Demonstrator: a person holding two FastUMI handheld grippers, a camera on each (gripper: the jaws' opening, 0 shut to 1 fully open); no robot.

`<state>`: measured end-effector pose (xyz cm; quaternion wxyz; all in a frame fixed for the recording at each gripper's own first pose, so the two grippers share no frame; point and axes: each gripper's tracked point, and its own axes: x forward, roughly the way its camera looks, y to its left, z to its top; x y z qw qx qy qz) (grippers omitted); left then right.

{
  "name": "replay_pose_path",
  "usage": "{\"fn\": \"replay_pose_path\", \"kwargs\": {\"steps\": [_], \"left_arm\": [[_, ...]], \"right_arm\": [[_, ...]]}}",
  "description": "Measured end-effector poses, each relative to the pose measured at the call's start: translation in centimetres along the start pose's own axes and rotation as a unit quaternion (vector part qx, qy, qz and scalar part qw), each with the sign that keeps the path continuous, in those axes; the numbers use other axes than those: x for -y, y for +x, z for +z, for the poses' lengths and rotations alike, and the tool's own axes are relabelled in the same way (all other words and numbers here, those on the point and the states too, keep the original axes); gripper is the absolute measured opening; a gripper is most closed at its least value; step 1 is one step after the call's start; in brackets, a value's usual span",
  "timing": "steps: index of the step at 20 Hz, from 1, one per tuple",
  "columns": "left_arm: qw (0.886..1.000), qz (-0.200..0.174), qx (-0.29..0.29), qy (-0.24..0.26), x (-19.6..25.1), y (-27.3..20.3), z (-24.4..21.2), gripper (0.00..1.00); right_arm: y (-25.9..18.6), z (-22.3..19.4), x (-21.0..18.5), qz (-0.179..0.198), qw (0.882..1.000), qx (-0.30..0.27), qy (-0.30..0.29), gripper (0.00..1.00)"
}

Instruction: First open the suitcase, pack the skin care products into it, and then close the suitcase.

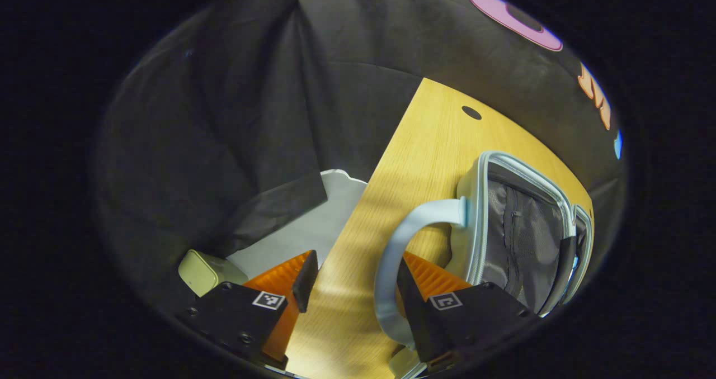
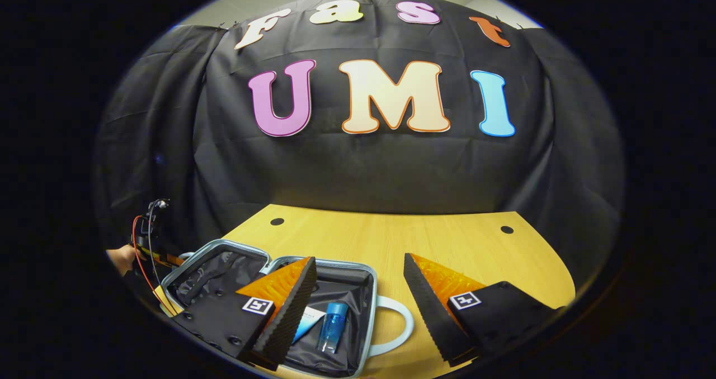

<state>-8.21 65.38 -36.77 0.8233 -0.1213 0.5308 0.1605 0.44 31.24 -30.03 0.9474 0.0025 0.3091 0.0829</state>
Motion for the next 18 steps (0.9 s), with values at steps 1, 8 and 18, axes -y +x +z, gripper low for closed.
{"fn": "replay_pose_path", "kwargs": {"steps": [1, 8, 18], "left_arm": [[0.999, -0.032, -0.004, -0.003, 1.5, -0.1, -0.1, 0.56], [0.998, -0.026, 0.049, 0.03, 4.7, -6.2, 3.2, 0.04], [0.982, -0.057, 0.157, 0.093, 15.5, -20.3, 7.5, 0.03]], "right_arm": [[-0.2, 0.0, 0.3, -0.002, 1.0, 0.001, -0.002, 0.98], [-1.1, 1.3, 0.6, 0.022, 0.999, 0.033, -0.022, 0.98], [-4.1, 3.0, 4.4, 0.066, 0.995, 0.073, -0.015, 0.98]]}}
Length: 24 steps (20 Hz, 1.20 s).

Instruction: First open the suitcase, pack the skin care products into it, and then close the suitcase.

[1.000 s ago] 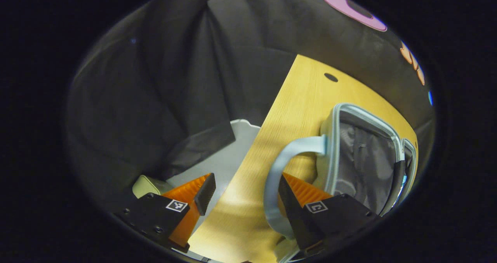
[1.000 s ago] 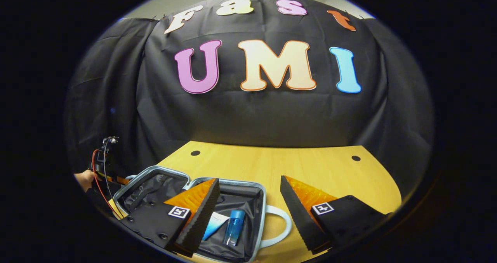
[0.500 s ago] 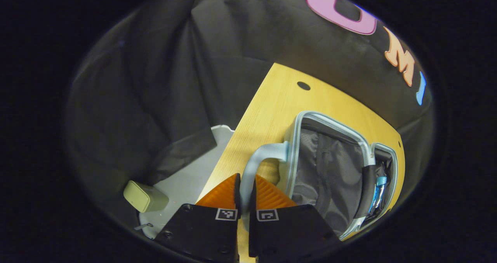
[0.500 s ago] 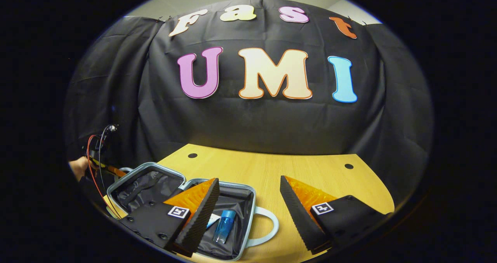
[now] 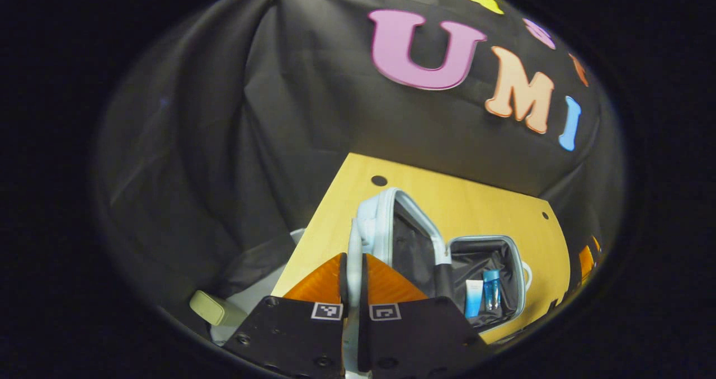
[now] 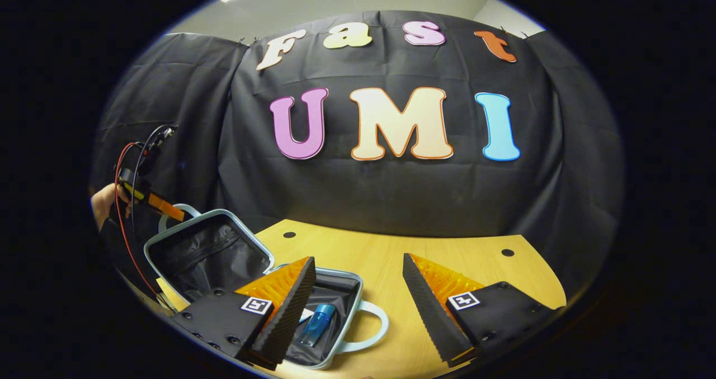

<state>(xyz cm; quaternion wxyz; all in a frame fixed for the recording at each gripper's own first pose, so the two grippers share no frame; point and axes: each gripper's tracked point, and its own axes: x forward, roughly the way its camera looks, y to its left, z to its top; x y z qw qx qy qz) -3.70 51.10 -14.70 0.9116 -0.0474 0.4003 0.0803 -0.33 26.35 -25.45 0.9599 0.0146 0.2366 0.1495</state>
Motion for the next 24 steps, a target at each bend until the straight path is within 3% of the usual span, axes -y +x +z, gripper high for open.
{"fn": "replay_pose_path", "kwargs": {"steps": [5, 13, 18, 20, 24], "left_arm": [[0.999, -0.038, 0.024, -0.004, 6.7, -2.1, 2.9, 0.03], [0.985, -0.167, 0.05, 0.008, 22.4, -3.0, 4.9, 0.04], [0.97, -0.241, 0.025, 0.001, 31.3, -2.1, 2.8, 0.04], [0.967, -0.254, 0.016, 0.001, 33.8, -1.5, 1.6, 0.07], [0.964, -0.267, -0.011, -0.002, 37.7, -0.3, -1.1, 0.04]], "right_arm": [[-1.9, 1.0, 3.1, -0.003, 1.0, 0.014, 0.012, 0.98], [-4.3, 1.9, 8.3, -0.023, 0.999, 0.032, 0.022, 0.98], [-5.1, 2.1, 11.5, -0.044, 0.998, 0.035, 0.027, 0.98], [-5.5, 2.0, 12.5, -0.051, 0.998, 0.033, 0.025, 0.98], [-6.2, 1.7, 14.4, -0.065, 0.997, 0.029, 0.021, 0.95]]}}
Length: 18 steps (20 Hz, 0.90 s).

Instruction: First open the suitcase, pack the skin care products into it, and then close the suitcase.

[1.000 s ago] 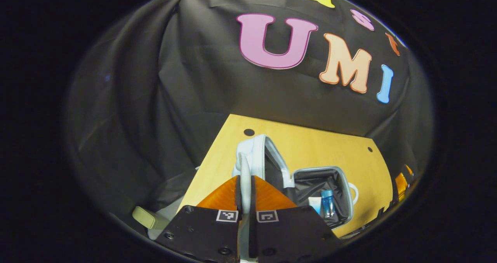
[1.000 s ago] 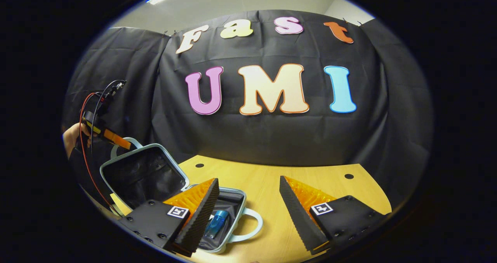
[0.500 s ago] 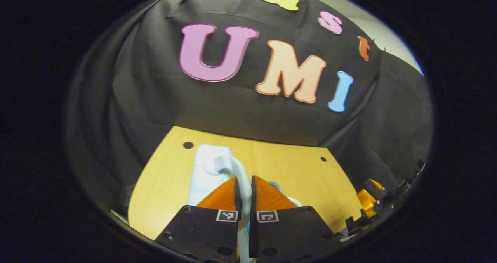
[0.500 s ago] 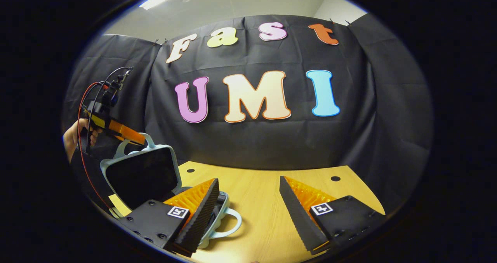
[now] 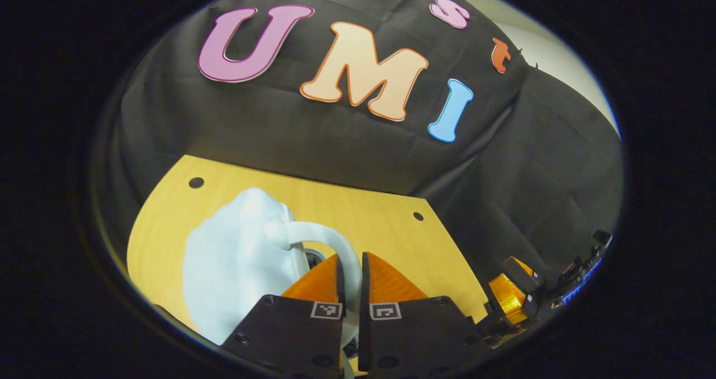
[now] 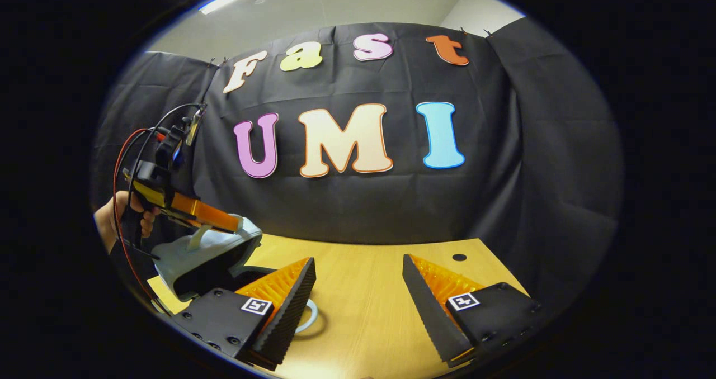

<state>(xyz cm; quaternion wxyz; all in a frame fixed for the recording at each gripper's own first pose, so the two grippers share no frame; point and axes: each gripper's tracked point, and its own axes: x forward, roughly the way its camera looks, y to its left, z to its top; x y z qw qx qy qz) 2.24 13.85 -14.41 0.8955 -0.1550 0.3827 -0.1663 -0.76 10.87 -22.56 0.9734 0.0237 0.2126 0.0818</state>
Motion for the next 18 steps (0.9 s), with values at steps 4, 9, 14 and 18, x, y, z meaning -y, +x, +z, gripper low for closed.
{"fn": "replay_pose_path", "kwargs": {"steps": [4, 9, 14, 18], "left_arm": [[1.0, -0.001, -0.031, 0.004, 1.6, 3.4, -3.6, 0.04], [0.997, 0.024, -0.069, 0.031, 2.6, 6.9, -8.6, 0.04], [0.991, 0.062, -0.109, 0.042, 2.0, 10.0, -13.7, 0.05], [0.988, 0.081, -0.124, 0.037, 1.7, 11.2, -16.5, 0.11]], "right_arm": [[-0.7, -0.4, 1.7, -0.012, 1.0, -0.005, -0.004, 0.98], [-2.0, -1.0, 4.3, -0.029, 0.999, -0.013, -0.006, 0.98], [-3.3, -1.3, 7.2, -0.046, 0.999, -0.018, -0.017, 0.98], [-3.6, -1.3, 9.1, -0.056, 0.998, -0.02, -0.017, 0.98]]}}
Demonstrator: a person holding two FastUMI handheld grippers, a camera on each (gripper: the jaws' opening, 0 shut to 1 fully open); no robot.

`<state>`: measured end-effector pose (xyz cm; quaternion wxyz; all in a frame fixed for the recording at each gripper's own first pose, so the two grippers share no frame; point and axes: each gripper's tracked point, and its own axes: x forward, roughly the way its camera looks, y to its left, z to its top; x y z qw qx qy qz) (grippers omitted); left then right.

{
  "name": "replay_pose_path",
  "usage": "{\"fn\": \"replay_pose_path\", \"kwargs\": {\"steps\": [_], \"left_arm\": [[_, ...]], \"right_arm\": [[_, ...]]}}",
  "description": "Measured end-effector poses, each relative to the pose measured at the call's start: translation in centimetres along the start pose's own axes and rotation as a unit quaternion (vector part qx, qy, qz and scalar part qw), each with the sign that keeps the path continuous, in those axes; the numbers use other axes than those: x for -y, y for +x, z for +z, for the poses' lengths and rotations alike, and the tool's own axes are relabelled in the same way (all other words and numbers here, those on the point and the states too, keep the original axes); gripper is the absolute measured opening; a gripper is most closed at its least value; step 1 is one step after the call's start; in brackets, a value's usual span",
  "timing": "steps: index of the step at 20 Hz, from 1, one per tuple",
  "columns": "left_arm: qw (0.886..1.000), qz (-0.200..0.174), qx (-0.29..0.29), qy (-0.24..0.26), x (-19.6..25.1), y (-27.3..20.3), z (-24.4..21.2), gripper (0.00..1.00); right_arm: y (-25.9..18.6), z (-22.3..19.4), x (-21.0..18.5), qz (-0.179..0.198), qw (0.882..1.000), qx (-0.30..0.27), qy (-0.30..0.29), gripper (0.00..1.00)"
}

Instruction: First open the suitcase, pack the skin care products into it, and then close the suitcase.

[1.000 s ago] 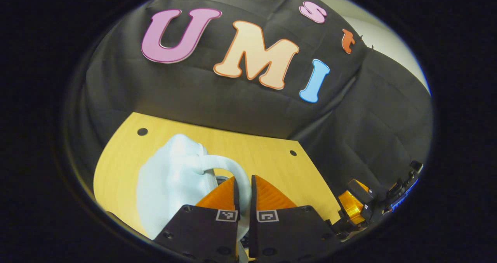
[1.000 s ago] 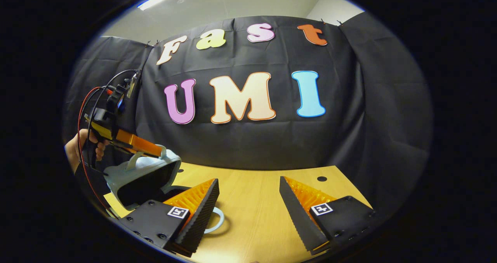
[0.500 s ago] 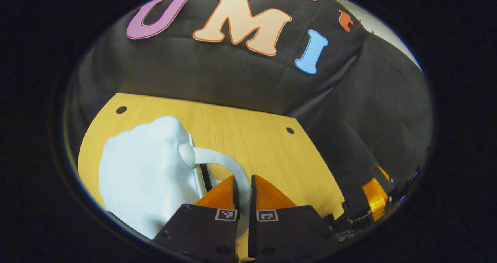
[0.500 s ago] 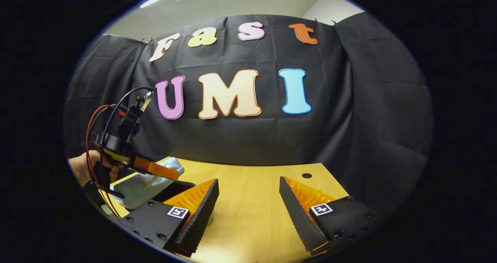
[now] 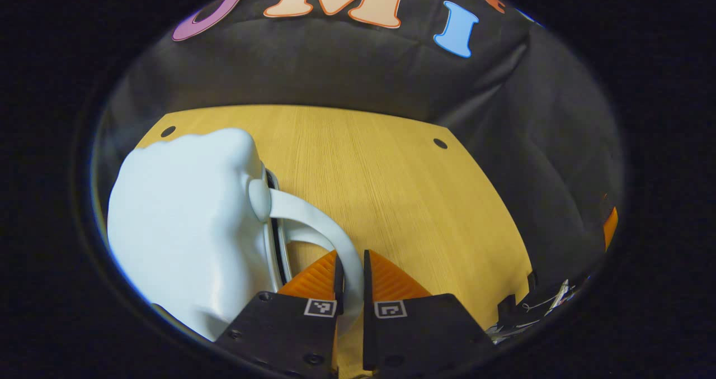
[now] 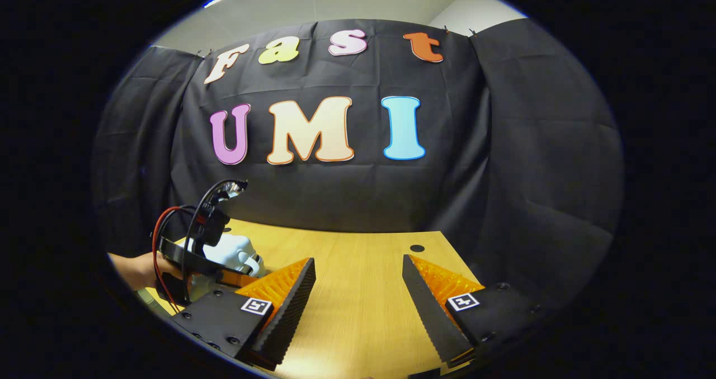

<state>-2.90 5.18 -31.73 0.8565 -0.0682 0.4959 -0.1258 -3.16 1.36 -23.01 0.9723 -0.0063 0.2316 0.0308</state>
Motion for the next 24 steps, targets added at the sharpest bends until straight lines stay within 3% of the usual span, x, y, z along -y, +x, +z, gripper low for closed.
{"fn": "replay_pose_path", "kwargs": {"steps": [1, 3, 5, 6, 9, 12, 17, 19, 23, 24], "left_arm": [[1.0, -0.007, 0.006, -0.001, 1.1, -0.3, 0.0, 0.11], [0.999, 0.007, 0.034, 0.026, 3.1, -0.6, 0.6, 0.56], [0.994, 0.053, 0.074, 0.056, 3.2, -1.7, 1.2, 1.0], [0.991, 0.059, 0.1, 0.062, 3.4, -2.8, 1.9, 0.94], [0.974, 0.1, 0.19, 0.074, 4.5, -6.4, 5.2, 0.96], [0.939, 0.126, 0.31, 0.078, 5.4, -12.6, 10.2, 0.95], [0.909, 0.132, 0.377, 0.121, 6.2, -19.1, 15.6, 0.94], [0.898, 0.126, 0.403, 0.12, 6.1, -21.7, 17.3, 0.94], [0.893, 0.121, 0.418, 0.112, 5.0, -23.2, 18.5, 0.93], [0.891, 0.127, 0.421, 0.113, 3.8, -24.0, 19.0, 0.94]], "right_arm": [[0.1, 0.2, 0.2, 0.0, 1.0, 0.003, 0.001, 0.98], [0.3, 0.6, 0.1, 0.008, 1.0, 0.007, 0.005, 0.98], [0.6, 1.1, -0.1, 0.021, 1.0, 0.016, 0.009, 0.98], [0.7, 1.3, -0.3, 0.029, 0.999, 0.021, 0.013, 0.98], [1.3, 2.7, -0.4, 0.051, 0.998, 0.038, 0.026, 0.98], [1.9, 5.0, 0.0, 0.056, 0.995, 0.059, 0.05, 0.98], [2.6, 10.3, -1.1, 0.047, 0.991, 0.12, 0.045, 0.94], [2.5, 11.8, -2.4, 0.048, 0.988, 0.137, 0.049, 0.98], [2.3, 13.6, -5.1, 0.05, 0.986, 0.155, 0.044, 0.94], [2.2, 13.9, -5.7, 0.052, 0.985, 0.16, 0.044, 0.98]]}}
